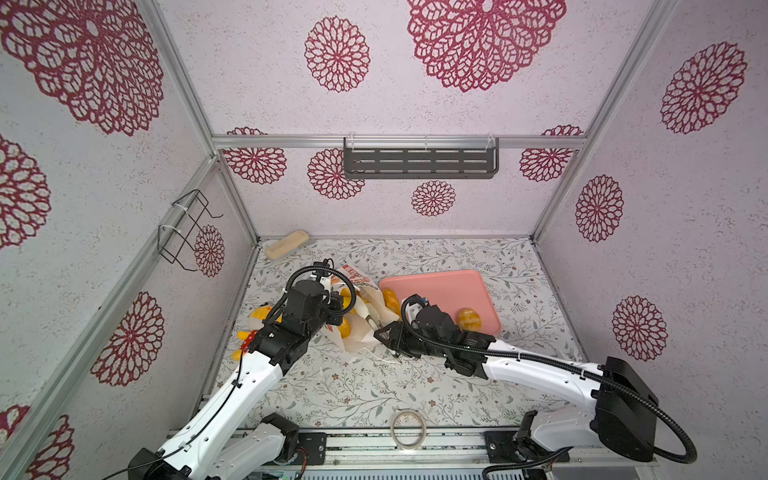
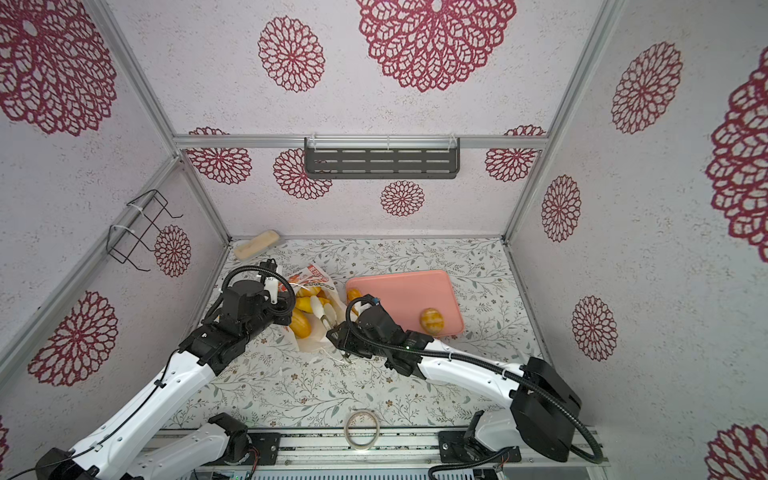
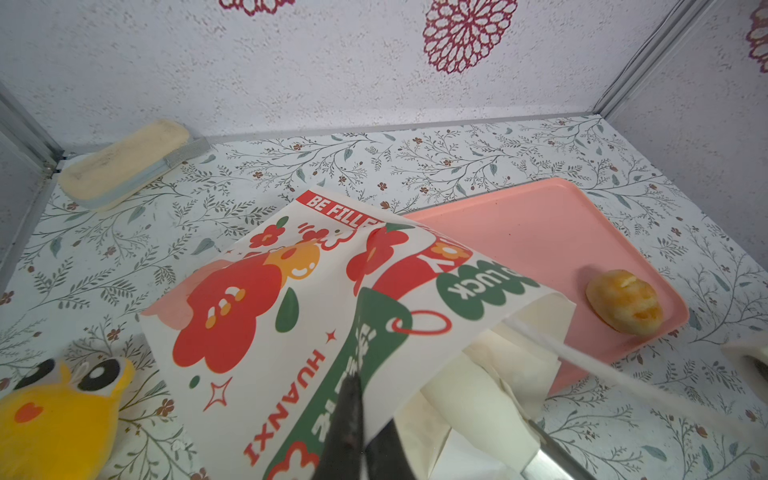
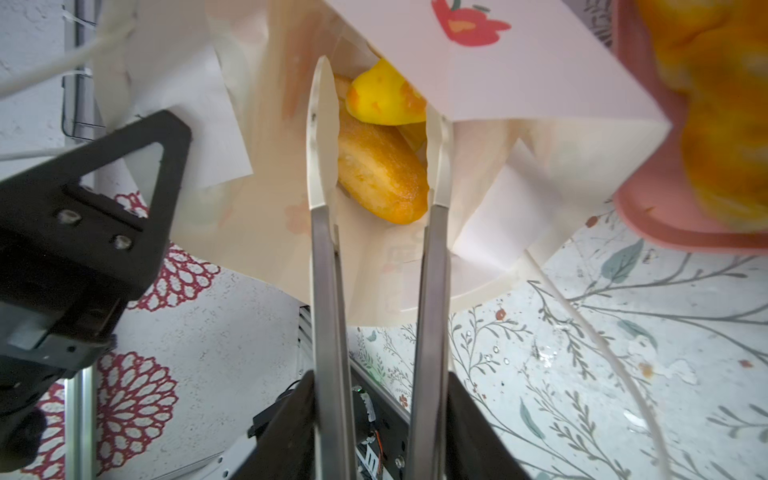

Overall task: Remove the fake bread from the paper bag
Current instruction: 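Move the empty tongs with the right gripper back into the bag opening, then push the tongs deeper into the bag and close them on the yellow bread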

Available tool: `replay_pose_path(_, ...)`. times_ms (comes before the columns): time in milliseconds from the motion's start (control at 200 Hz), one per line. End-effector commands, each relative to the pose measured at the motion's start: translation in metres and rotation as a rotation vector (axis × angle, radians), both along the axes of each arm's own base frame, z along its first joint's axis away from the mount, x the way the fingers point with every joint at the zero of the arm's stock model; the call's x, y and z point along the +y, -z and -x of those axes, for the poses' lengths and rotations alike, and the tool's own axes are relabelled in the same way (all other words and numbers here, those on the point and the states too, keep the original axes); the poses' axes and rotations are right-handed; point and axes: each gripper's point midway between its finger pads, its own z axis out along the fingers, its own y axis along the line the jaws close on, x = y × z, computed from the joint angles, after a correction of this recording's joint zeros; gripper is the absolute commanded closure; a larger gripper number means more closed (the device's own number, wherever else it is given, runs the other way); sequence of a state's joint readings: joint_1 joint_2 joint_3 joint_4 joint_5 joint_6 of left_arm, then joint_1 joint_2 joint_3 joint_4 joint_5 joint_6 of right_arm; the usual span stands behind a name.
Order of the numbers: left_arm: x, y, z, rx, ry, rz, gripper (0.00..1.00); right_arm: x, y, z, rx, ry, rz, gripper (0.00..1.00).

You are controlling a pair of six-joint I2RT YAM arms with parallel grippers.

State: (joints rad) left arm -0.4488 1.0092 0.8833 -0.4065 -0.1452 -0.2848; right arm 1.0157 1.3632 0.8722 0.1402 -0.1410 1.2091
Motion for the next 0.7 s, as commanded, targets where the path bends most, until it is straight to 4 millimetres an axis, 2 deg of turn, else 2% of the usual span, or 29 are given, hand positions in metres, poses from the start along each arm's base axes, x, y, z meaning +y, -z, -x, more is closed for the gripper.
replay_pose_path(0, -0.003, -0.006, -0.006, -0.030, -0.004, 0.031, 1.00, 0.018, -0.040, -0.001, 0.007, 0.008, -0.203, 0.53)
replay_pose_path(430, -0.002, -0.006, -0.005, -0.037, -0.007, 0.031, 1.00, 0.020, -0.017, 0.003, 0.140, 0.073, -0.294, 0.53)
replay_pose_path(696, -0.003, -0.005, -0.005, -0.036, -0.004, 0.035, 1.00, 0.025, -0.009, -0.001, 0.195, 0.099, -0.368, 0.52)
